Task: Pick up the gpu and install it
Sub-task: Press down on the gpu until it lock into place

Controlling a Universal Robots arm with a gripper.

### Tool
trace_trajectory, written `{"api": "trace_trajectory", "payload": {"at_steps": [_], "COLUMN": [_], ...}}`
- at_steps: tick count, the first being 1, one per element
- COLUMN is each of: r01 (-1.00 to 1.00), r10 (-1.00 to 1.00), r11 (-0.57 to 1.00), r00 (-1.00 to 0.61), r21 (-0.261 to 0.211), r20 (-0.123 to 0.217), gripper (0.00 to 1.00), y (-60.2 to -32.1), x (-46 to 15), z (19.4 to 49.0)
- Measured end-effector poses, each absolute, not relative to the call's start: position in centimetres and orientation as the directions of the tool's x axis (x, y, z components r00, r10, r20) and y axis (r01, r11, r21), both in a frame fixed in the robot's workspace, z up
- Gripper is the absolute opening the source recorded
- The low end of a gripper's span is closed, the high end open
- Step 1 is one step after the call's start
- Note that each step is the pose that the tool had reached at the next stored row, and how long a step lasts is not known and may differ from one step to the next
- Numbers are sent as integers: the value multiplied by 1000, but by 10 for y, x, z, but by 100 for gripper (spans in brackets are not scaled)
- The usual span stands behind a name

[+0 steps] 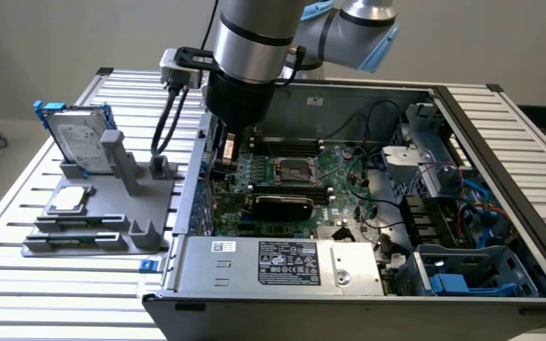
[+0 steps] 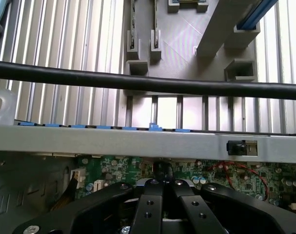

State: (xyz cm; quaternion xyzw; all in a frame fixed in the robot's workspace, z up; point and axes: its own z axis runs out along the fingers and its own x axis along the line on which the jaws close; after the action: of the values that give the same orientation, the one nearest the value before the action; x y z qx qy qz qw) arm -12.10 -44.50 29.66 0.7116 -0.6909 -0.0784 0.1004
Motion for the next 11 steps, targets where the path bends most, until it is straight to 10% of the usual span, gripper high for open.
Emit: {"api": "trace_trajectory", "payload": {"at_steps": [11], "r01": [-965], "r10": [-999], "r11": [-15], "r00": [23], "r21": [261], "r20": [27], "gripper": [11], "y": [-445], "x": [-121], "z": [297]}}
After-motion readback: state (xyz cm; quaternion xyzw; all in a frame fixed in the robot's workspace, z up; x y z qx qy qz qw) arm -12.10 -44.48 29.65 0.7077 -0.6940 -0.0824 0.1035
